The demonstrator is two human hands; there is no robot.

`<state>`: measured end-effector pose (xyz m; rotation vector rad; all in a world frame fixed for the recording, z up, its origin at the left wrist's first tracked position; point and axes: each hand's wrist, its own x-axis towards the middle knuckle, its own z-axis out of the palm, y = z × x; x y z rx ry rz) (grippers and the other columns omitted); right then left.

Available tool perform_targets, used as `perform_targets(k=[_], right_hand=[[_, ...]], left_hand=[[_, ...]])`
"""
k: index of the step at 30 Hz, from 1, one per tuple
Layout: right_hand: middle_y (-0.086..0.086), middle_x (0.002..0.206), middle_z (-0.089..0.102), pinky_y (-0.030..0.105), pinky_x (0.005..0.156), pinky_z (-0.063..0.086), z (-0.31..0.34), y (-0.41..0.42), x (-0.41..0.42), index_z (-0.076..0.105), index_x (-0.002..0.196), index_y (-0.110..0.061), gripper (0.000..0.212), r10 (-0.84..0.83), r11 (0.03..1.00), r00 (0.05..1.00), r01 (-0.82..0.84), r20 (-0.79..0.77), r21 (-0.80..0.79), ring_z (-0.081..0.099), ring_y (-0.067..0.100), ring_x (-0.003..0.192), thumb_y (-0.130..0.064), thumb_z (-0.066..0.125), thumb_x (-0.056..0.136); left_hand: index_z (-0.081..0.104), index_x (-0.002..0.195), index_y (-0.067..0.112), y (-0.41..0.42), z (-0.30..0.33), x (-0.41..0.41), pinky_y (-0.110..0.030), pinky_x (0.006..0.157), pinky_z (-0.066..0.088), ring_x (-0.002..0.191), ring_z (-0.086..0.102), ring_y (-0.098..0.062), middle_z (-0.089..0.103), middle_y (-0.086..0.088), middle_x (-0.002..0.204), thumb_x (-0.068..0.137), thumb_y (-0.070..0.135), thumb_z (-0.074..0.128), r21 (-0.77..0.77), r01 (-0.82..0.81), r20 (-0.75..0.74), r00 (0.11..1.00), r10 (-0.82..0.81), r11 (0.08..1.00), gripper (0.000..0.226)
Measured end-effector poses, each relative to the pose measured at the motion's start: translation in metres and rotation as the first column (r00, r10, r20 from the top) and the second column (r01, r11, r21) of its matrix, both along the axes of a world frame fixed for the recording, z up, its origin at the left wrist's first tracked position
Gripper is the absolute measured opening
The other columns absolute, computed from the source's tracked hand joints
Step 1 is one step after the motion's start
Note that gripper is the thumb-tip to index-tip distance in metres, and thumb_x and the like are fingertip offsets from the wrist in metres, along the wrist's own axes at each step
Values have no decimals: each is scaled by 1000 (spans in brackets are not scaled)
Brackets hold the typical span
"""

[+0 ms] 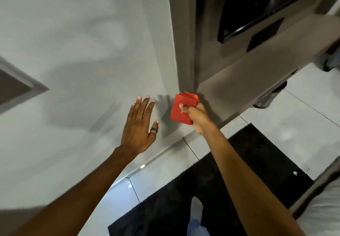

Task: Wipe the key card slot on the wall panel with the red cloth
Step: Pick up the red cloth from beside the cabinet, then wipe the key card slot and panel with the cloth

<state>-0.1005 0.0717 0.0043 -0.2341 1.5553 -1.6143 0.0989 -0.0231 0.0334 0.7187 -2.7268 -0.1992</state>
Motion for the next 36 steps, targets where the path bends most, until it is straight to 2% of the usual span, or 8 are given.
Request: perform_targets(k=[3, 9, 15, 19, 21, 23, 29, 36], right_hand=[[1, 127, 73, 44, 106, 56, 44, -21, 75, 64, 139, -28, 51, -7, 991, 995, 20, 97, -132, 68, 23, 119, 0, 71, 97], [8, 115, 79, 41, 83, 66, 140, -74, 226, 67, 132, -21, 52, 113, 909, 974, -23, 194, -417, 77, 27, 103, 7, 60, 89], [-21, 135, 66, 12, 103, 51, 224, -130, 383, 66, 136, -31, 65, -164, 772, 915, -113, -369, -625, 62, -5, 128, 16, 54, 94], [1, 168, 35, 50, 134, 26, 232, -180, 450, 39, 159, -8, 56, -608, 651, 336, -309, -720, -694, 26, 27, 162, -2, 44, 104], [9, 169, 32, 58, 134, 20, 227, -206, 473, 41, 159, -10, 55, -612, 727, 3, -393, -791, -564, 21, 30, 163, -9, 53, 105], [7, 174, 19, 57, 135, 7, 208, -223, 486, 33, 163, -14, 80, -443, 848, -192, -406, -875, -340, 8, 28, 165, -13, 70, 92], [2, 179, 0, 52, 134, -12, 190, -235, 480, 16, 168, -18, 83, -379, 832, -135, -482, -915, -274, -4, 33, 166, -63, 42, 104], [15, 164, 44, 55, 135, 9, 201, -260, 496, 40, 156, -12, 62, -582, 786, -77, -308, -810, -536, 16, 24, 164, -28, 39, 96]], left_hand=[[37, 155, 7, -17, 33, 55, -50, 128, 17, 158, 8, -29, 25, -12, 167, 99, 29, 51, -97, -28, -111, 994, 18, 995, 62], [32, 157, 5, -58, 110, 185, -48, 129, 11, 157, 10, -34, 20, -15, 168, 100, 31, 55, -373, -177, -342, 939, 42, 911, 66], [29, 158, 4, -109, 170, 343, -50, 128, 9, 157, 9, -36, 19, -17, 167, 100, 31, 56, -459, -462, -561, 813, 155, 759, 69], [25, 158, 6, -135, 196, 429, -51, 128, 8, 157, 6, -35, 16, -16, 168, 102, 31, 51, -488, -540, -609, 774, 176, 686, 67], [26, 158, 6, -146, 203, 462, -51, 128, 8, 158, 4, -34, 16, -16, 168, 102, 30, 50, -489, -566, -612, 765, 201, 664, 66], [28, 157, 5, -156, 206, 485, -51, 129, 8, 158, 4, -33, 17, -17, 167, 101, 30, 50, -489, -576, -607, 764, 219, 655, 65], [31, 157, 4, -192, 205, 503, -49, 129, 7, 158, 3, -29, 22, -18, 166, 103, 31, 46, -517, -574, -600, 772, 210, 634, 62], [33, 156, 9, -227, 206, 499, -45, 129, 2, 158, -1, -22, 30, -20, 162, 104, 26, 43, -602, -611, -620, 764, 182, 514, 56]])
